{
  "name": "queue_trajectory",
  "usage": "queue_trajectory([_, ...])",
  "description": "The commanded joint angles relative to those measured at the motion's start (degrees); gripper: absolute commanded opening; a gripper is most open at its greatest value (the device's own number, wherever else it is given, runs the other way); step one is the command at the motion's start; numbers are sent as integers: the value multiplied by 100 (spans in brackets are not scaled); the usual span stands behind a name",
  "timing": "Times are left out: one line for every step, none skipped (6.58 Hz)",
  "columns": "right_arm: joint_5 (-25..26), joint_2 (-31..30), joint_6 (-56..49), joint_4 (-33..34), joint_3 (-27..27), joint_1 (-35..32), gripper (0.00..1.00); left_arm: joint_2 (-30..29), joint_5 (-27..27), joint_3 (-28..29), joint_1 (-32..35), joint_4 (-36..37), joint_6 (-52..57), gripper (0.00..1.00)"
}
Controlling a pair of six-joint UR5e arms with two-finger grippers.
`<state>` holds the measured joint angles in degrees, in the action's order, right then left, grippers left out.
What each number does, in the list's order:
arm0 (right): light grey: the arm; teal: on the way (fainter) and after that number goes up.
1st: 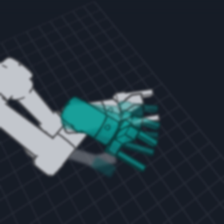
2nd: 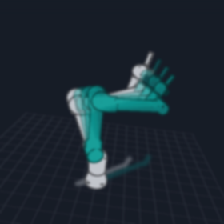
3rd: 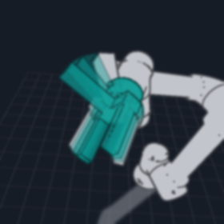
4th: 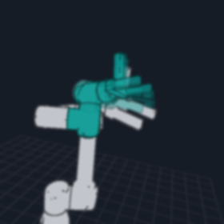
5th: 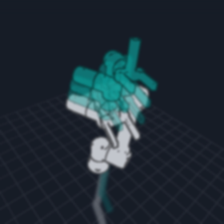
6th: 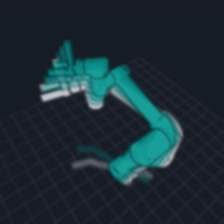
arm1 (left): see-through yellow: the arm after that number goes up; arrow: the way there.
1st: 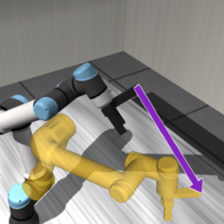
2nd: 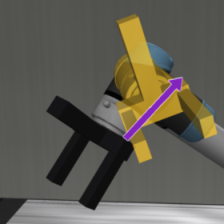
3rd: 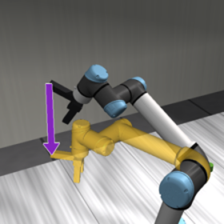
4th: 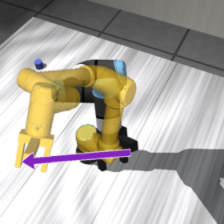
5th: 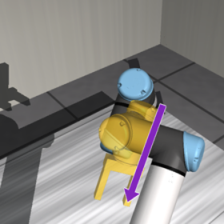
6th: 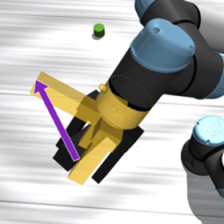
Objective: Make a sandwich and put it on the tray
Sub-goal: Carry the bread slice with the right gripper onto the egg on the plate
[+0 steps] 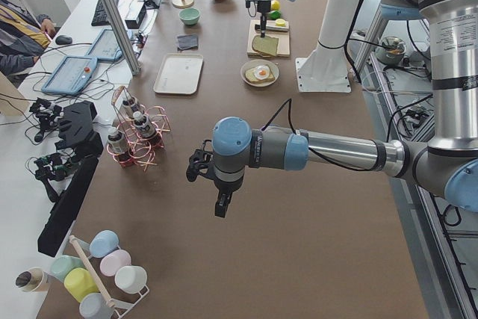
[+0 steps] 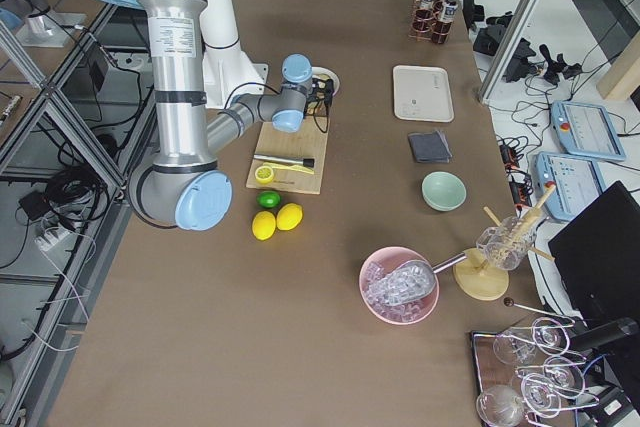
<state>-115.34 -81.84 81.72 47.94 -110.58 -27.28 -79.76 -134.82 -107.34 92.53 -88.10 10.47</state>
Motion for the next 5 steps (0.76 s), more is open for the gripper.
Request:
queue_trajectory([-6, 1008, -68, 23, 518, 178, 0, -13, 17, 29, -7, -14, -1, 98])
queue_trajectory([-6, 1421, -94, 14, 868, 345, 0, -22, 18, 20, -7, -14, -1, 98])
queue_trajectory([20, 1947, -112, 14, 1376, 425, 0, -13, 9, 29, -7, -14, 8, 98])
queue_trajectory([20, 2031, -617, 14, 1564, 391, 0, -4, 0, 29, 10, -14, 8, 98])
queue_trajectory([-6, 1831, -1153, 23, 1583, 338, 0, 5, -9, 3, 36, -14, 26, 98])
